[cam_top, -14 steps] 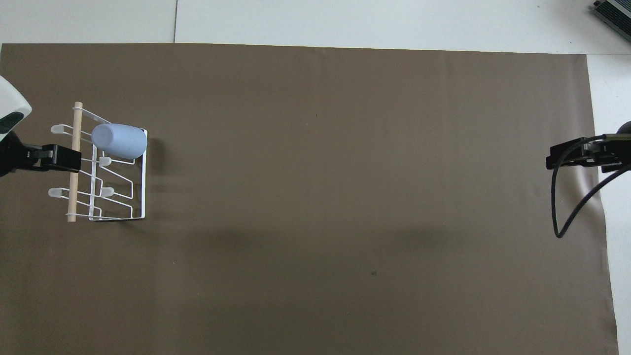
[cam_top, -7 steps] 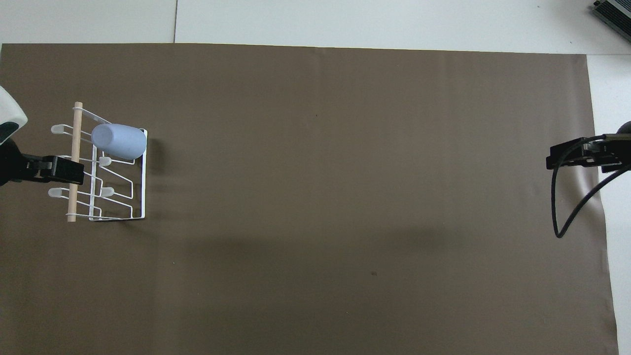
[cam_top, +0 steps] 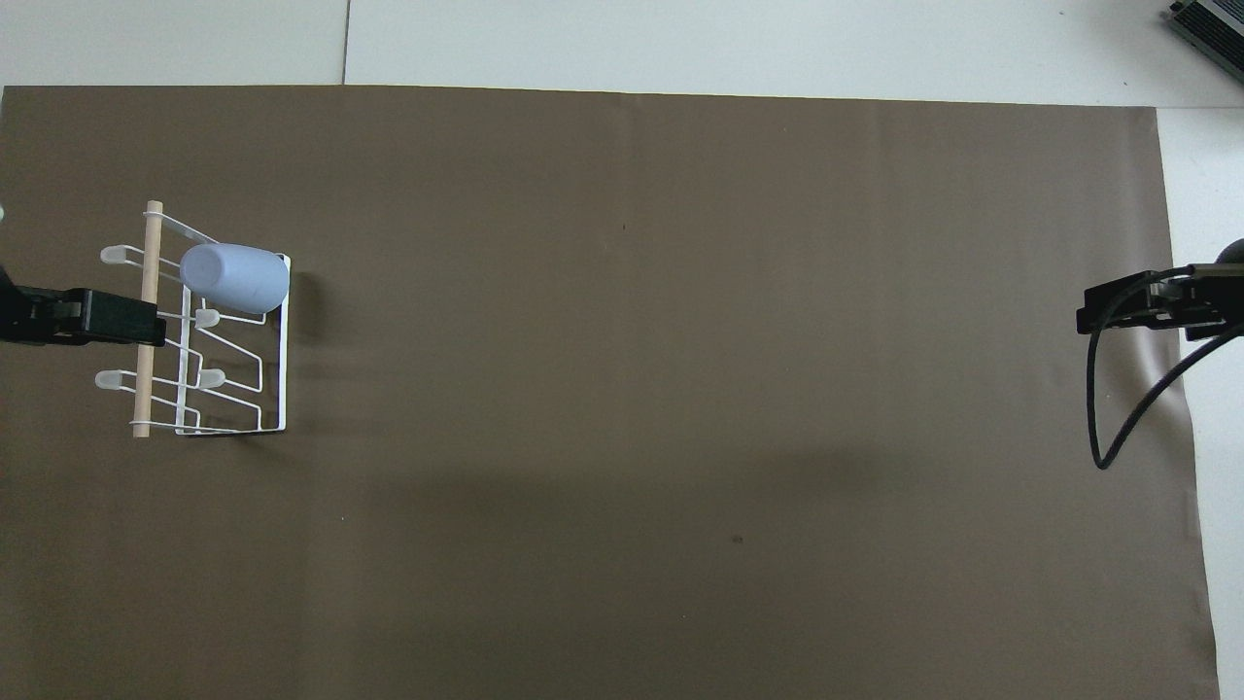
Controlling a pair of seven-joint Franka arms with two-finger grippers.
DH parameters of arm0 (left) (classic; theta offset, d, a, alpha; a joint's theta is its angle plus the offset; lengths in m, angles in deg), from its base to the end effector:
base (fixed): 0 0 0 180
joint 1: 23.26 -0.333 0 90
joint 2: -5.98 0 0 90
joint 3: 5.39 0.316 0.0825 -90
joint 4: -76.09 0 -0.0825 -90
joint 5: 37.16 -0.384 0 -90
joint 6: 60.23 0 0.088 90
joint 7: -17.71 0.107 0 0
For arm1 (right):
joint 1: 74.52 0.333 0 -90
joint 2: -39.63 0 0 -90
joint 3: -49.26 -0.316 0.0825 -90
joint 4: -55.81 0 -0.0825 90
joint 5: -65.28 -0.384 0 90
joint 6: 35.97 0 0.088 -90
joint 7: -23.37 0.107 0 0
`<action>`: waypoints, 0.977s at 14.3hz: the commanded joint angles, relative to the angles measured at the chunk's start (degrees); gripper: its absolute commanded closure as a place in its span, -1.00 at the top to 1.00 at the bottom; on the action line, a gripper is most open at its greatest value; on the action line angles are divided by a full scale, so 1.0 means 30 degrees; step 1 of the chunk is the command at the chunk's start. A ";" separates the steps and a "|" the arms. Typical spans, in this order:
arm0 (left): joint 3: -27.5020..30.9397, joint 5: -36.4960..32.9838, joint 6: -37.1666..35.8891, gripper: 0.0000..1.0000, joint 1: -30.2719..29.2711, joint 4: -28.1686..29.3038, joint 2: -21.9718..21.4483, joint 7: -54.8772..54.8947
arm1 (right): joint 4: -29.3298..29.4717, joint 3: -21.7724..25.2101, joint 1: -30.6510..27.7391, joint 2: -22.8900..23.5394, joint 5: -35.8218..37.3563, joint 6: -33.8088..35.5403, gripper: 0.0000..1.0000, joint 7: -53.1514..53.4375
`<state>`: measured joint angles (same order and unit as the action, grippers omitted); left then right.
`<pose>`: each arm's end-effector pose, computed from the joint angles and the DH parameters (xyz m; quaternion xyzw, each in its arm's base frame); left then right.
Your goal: Hang cup on cup holder
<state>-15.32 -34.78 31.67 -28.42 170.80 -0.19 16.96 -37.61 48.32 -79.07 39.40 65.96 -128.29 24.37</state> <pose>0.5218 -0.0532 0.6458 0.9989 -0.0347 0.0279 0.0129 0.5544 -0.0362 0.6020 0.9992 -0.0399 -0.0077 0.0058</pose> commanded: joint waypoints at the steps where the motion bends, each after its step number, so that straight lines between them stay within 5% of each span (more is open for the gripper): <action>1: -0.0001 0.0319 -0.0575 1.00 -0.0127 -0.0396 0.0150 -0.0015 | -0.0352 0.0050 0.0023 -0.0275 -0.0345 -0.0077 1.00 0.0194; 14: -0.0030 0.0201 -0.0547 1.00 -0.0098 0.0337 -0.0173 0.1099 | -0.0352 0.0021 0.0023 -0.0275 -0.0345 -0.0077 1.00 0.0194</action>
<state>-15.37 -34.77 30.35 -28.42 171.00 0.03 19.34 -37.61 48.32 -79.07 39.40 65.96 -128.29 24.37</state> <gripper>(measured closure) 0.000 0.000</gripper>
